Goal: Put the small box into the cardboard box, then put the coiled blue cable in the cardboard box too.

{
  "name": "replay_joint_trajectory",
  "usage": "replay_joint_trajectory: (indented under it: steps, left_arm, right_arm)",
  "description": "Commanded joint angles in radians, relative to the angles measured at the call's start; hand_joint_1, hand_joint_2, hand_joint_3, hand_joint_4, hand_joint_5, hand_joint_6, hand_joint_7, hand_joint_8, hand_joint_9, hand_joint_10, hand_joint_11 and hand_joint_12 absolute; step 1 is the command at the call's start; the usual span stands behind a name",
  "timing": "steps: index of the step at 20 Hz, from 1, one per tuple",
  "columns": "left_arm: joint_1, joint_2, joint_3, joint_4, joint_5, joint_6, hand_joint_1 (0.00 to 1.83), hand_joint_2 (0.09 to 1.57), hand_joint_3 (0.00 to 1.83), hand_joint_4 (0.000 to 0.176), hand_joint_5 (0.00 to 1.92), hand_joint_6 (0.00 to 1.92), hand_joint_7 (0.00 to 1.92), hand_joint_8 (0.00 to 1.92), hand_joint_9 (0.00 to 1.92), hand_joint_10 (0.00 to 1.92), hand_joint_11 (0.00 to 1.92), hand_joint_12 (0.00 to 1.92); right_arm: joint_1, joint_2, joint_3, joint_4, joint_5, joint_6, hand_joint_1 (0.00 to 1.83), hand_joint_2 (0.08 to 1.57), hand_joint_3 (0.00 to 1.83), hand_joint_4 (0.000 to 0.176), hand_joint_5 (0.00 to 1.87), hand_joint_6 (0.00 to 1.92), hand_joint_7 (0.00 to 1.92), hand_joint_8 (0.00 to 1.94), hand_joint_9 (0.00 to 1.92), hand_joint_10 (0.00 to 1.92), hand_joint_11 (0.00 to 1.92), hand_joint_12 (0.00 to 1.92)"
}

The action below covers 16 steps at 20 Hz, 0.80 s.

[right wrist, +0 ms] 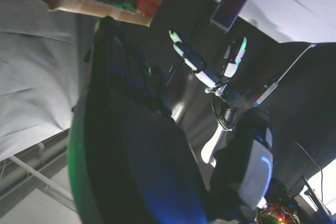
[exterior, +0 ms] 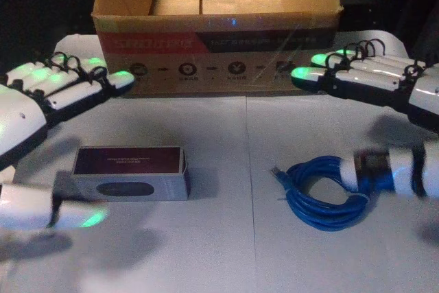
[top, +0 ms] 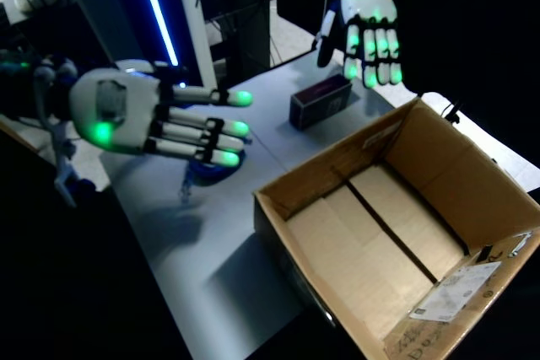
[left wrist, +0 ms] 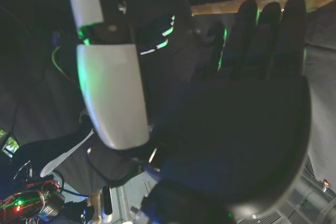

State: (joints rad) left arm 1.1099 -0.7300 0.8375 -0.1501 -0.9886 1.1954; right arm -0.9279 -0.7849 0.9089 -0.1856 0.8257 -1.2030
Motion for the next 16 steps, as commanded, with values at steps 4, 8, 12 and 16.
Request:
replay_joint_trajectory:
  steps: [4, 8, 12, 16]
  left_arm:
    - [-0.045, -0.038, 0.011, 0.023, -0.117, -0.002, 0.45, 0.72, 0.0, 0.176, 0.09, 0.01, 0.04, 0.01, 0.09, 0.01, 0.02, 0.13]
    - [-0.095, -0.109, 0.043, 0.04, -0.068, -0.002, 0.53, 0.77, 0.0, 0.176, 0.18, 0.0, 0.18, 0.0, 0.22, 0.0, 0.05, 0.49]
    - [-0.128, -0.183, 0.117, 0.041, 0.015, -0.082, 0.98, 0.92, 0.0, 0.0, 0.63, 0.01, 0.77, 0.02, 0.86, 0.07, 0.53, 1.11]
    - [-0.131, -0.185, 0.128, 0.034, 0.022, -0.083, 1.22, 1.14, 0.0, 0.0, 0.98, 0.87, 0.89, 1.28, 0.86, 1.11, 0.76, 1.43]
  right_arm:
    - [0.01, -0.013, 0.01, 0.022, 0.114, 0.004, 0.0, 1.22, 0.02, 0.176, 0.04, 0.01, 0.0, 0.0, 0.0, 0.0, 0.0, 0.0]
    - [0.01, -0.018, 0.012, 0.022, 0.113, 0.004, 0.0, 1.25, 0.02, 0.176, 0.05, 0.01, 0.0, 0.0, 0.0, 0.0, 0.0, 0.0]
    - [0.01, -0.018, 0.012, 0.022, 0.113, 0.004, 0.0, 1.24, 0.01, 0.176, 0.05, 0.0, 0.0, 0.0, 0.0, 0.0, 0.0, 0.0]
    - [0.01, -0.017, 0.012, 0.022, 0.113, 0.01, 0.0, 1.26, 0.01, 0.176, 0.04, 0.0, 0.0, 0.0, 0.0, 0.0, 0.0, 0.0]
